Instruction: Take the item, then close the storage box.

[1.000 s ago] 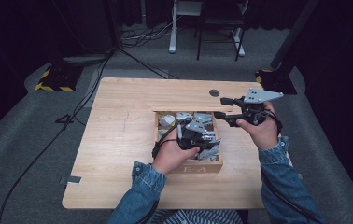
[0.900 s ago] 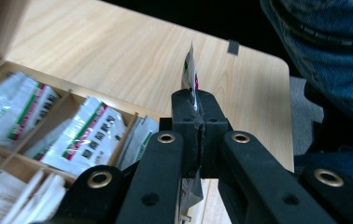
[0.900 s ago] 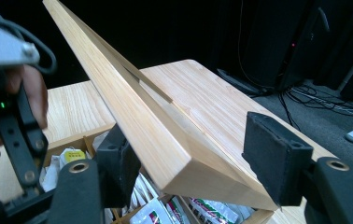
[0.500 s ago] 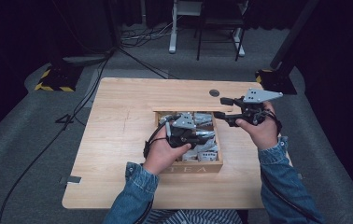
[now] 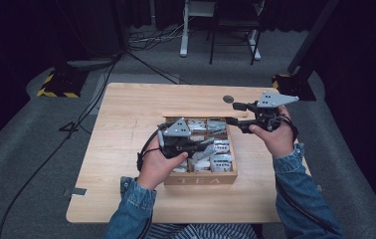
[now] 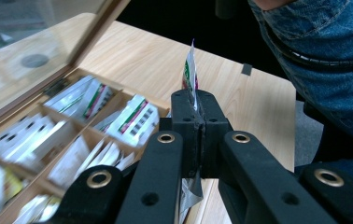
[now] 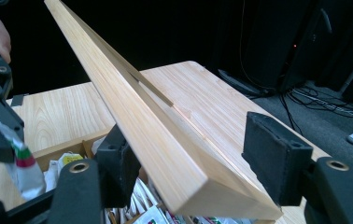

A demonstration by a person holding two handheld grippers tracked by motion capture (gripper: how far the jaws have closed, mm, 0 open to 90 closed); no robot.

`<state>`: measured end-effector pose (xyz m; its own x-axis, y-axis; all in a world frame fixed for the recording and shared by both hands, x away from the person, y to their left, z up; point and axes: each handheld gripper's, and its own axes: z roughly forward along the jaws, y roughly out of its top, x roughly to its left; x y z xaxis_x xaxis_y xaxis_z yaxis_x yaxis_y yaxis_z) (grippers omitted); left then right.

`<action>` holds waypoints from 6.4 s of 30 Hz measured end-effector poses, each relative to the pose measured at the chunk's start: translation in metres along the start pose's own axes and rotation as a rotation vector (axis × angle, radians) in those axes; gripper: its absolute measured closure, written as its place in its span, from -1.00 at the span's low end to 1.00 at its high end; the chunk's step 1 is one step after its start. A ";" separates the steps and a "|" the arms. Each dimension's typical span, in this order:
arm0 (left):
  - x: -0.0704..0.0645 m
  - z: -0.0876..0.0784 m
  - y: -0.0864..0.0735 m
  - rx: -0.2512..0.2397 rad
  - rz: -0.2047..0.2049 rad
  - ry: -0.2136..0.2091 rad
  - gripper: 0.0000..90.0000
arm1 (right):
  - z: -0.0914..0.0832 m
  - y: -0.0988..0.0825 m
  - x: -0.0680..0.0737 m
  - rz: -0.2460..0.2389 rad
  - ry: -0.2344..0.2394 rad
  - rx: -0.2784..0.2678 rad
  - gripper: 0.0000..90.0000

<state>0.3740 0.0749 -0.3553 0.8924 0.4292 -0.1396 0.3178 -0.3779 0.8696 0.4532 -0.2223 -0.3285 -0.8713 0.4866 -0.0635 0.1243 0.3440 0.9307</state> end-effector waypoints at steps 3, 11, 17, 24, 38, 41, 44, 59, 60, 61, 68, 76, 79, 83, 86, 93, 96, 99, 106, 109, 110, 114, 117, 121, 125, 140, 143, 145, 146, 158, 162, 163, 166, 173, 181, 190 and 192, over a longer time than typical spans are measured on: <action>0.002 -0.011 -0.005 0.003 -0.005 0.040 0.96 | 0.001 0.001 -0.001 -0.003 -0.002 -0.001 -0.15; 0.008 -0.042 -0.016 -0.025 -0.038 0.107 0.96 | 0.002 0.001 -0.002 0.002 -0.002 -0.005 -0.14; 0.012 -0.056 -0.021 -0.036 -0.044 0.140 0.96 | 0.002 0.001 -0.002 0.004 -0.005 -0.009 -0.14; 0.018 -0.071 -0.029 -0.046 -0.061 0.177 0.96 | 0.001 0.000 -0.001 0.004 -0.004 -0.010 -0.14; 0.036 -0.103 -0.063 -0.051 -0.140 0.301 0.96 | -0.002 -0.006 0.002 0.009 -0.010 -0.004 -0.14; 0.040 -0.106 -0.071 -0.015 -0.132 0.357 0.95 | -0.004 -0.006 0.003 0.005 -0.016 -0.003 -0.14; 0.044 -0.107 -0.079 0.011 -0.143 0.392 0.95 | -0.005 -0.007 0.004 0.005 -0.021 -0.003 -0.14; 0.072 -0.098 -0.118 0.046 -0.258 0.429 0.95 | -0.012 -0.009 0.009 -0.006 -0.035 0.009 -0.13; 0.074 -0.097 -0.121 0.053 -0.265 0.432 0.95 | -0.012 -0.009 0.010 -0.006 -0.035 0.010 -0.13; 0.076 -0.097 -0.123 0.057 -0.269 0.431 0.95 | -0.012 -0.009 0.010 -0.007 -0.036 0.009 -0.13; 0.089 -0.090 -0.139 0.051 -0.339 0.395 0.95 | -0.013 -0.010 0.010 -0.007 -0.039 0.009 -0.13; 0.099 -0.083 -0.151 0.094 -0.368 0.422 0.94 | -0.013 -0.012 0.013 -0.010 -0.045 0.022 -0.13; 0.100 -0.083 -0.152 0.087 -0.370 0.427 0.94 | -0.012 -0.012 0.013 -0.008 -0.038 0.023 -0.13; 0.103 -0.083 -0.153 0.077 -0.372 0.434 0.91 | -0.011 -0.012 0.013 -0.007 -0.037 0.022 -0.13; 0.105 -0.081 -0.155 0.068 -0.371 0.470 0.68 | -0.011 -0.012 0.013 -0.008 -0.037 0.022 -0.13; 0.110 -0.082 -0.159 0.068 -0.357 0.569 -0.18 | -0.011 -0.012 0.013 -0.009 -0.036 0.023 -0.13; 0.110 -0.085 -0.160 0.064 -0.357 0.578 -0.27 | -0.012 -0.012 0.013 -0.009 -0.035 0.024 -0.13; 0.108 -0.088 -0.157 0.059 -0.349 0.581 -0.30 | -0.012 -0.012 0.013 -0.009 -0.037 0.023 -0.13; 0.100 -0.097 -0.148 0.057 -0.319 0.588 -0.30 | -0.013 -0.013 0.013 -0.009 -0.038 0.023 -0.13; 0.097 -0.101 -0.145 0.058 -0.310 0.591 -0.30 | -0.013 -0.013 0.013 -0.010 -0.039 0.024 -0.13; 0.097 -0.102 -0.145 0.055 -0.310 0.593 -0.30 | -0.013 -0.013 0.013 -0.010 -0.039 0.024 -0.13; 0.096 -0.108 -0.146 0.061 -0.304 0.603 -0.30 | -0.014 -0.013 0.014 -0.014 -0.038 0.030 -0.13; 0.096 -0.111 -0.149 0.062 -0.315 0.609 -0.30 | -0.014 -0.013 0.013 -0.012 -0.036 0.030 -0.13; 0.099 -0.114 -0.156 0.087 -0.330 0.628 -0.30 | -0.013 -0.013 0.013 -0.009 -0.031 0.036 -0.14; 0.102 -0.116 -0.163 0.101 -0.350 0.633 -0.31 | -0.014 -0.013 0.014 -0.014 -0.026 0.047 -0.14; 0.113 -0.123 -0.181 0.167 -0.396 0.671 -0.32 | -0.011 -0.015 0.021 -0.030 0.011 0.105 -0.16; 0.115 -0.121 -0.185 0.188 -0.388 0.679 -0.34 | -0.013 -0.015 0.024 -0.033 0.014 0.119 -0.16; 0.116 -0.120 -0.188 0.204 -0.384 0.684 -0.34 | -0.013 -0.015 0.025 -0.035 0.022 0.130 -0.16; 0.117 -0.119 -0.189 0.214 -0.382 0.685 -0.35 | -0.013 -0.015 0.027 -0.037 0.027 0.139 -0.15; 0.120 -0.111 -0.197 0.264 -0.376 0.665 -0.37 | -0.011 -0.016 0.035 -0.097 0.050 0.219 -0.22; 0.121 -0.109 -0.197 0.272 -0.380 0.651 -0.38 | -0.009 -0.017 0.038 -0.110 0.058 0.246 -0.26; 0.121 -0.108 -0.197 0.274 -0.379 0.649 -0.38 | -0.009 -0.017 0.039 -0.109 0.061 0.252 -0.28; 0.121 -0.107 -0.198 0.281 -0.380 0.641 -0.38 | -0.007 -0.018 0.041 -0.123 0.070 0.271 -0.31; 0.122 -0.105 -0.199 0.289 -0.372 0.636 -0.38 | -0.004 -0.020 0.044 -0.137 0.083 0.298 -0.36; 0.122 -0.104 -0.199 0.288 -0.371 0.633 -0.39 | 0.001 -0.023 0.047 -0.163 0.099 0.329 -0.42; 0.122 -0.104 -0.199 0.287 -0.370 0.632 -0.40 | 0.007 -0.027 0.051 -0.195 0.110 0.366 -0.51; 0.122 -0.104 -0.199 0.287 -0.370 0.633 -0.40 | 0.009 -0.028 0.053 -0.206 0.112 0.384 -0.53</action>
<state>0.3865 0.2876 -0.4965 0.3876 0.9215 -0.0253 0.7062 -0.2792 0.6506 0.4076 -0.1989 -0.3614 -0.9398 0.2938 -0.1745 0.0915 0.7083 0.7000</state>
